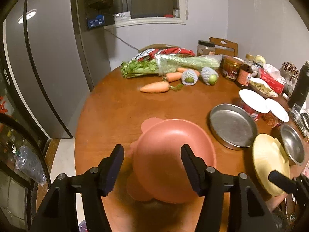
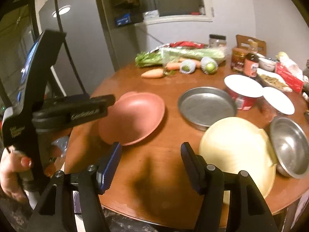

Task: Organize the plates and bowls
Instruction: 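Slide the pink plate with the left gripper toward the table edge, release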

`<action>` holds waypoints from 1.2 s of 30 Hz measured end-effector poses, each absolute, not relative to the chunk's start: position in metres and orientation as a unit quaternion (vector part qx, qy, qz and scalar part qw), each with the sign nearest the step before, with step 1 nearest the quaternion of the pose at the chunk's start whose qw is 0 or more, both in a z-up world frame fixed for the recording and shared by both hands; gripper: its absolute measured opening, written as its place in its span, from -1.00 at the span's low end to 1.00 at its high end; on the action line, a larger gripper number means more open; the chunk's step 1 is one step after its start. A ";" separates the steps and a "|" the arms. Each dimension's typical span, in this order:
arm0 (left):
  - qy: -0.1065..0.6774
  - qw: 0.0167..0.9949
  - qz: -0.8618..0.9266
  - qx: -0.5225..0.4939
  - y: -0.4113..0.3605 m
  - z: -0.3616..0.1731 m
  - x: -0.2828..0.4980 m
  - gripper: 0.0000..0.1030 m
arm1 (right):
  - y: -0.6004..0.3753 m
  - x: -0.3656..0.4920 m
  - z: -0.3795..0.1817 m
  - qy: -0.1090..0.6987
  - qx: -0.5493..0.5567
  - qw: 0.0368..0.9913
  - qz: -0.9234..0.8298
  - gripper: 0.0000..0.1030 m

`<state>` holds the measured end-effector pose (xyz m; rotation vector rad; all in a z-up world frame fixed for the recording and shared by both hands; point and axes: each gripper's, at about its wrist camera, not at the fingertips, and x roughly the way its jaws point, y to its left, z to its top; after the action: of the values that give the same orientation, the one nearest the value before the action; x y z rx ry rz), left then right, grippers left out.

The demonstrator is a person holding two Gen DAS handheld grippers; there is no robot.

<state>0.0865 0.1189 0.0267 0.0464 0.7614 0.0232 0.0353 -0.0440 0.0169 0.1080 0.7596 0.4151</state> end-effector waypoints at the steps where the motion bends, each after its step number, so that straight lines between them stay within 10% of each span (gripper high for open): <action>1: 0.369 0.929 0.010 0.024 0.115 0.029 0.084 0.18 | -0.048 0.034 0.019 0.366 0.055 0.908 0.199 0.28; 36: 0.352 0.931 -0.063 0.067 -0.001 0.048 0.054 0.19 | -0.183 -0.009 0.034 0.338 0.119 0.929 0.093 0.31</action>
<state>0.0544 -0.0010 0.0482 0.1374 0.7207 -0.1286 -0.0094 -0.1830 0.0339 0.2433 0.6932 0.1899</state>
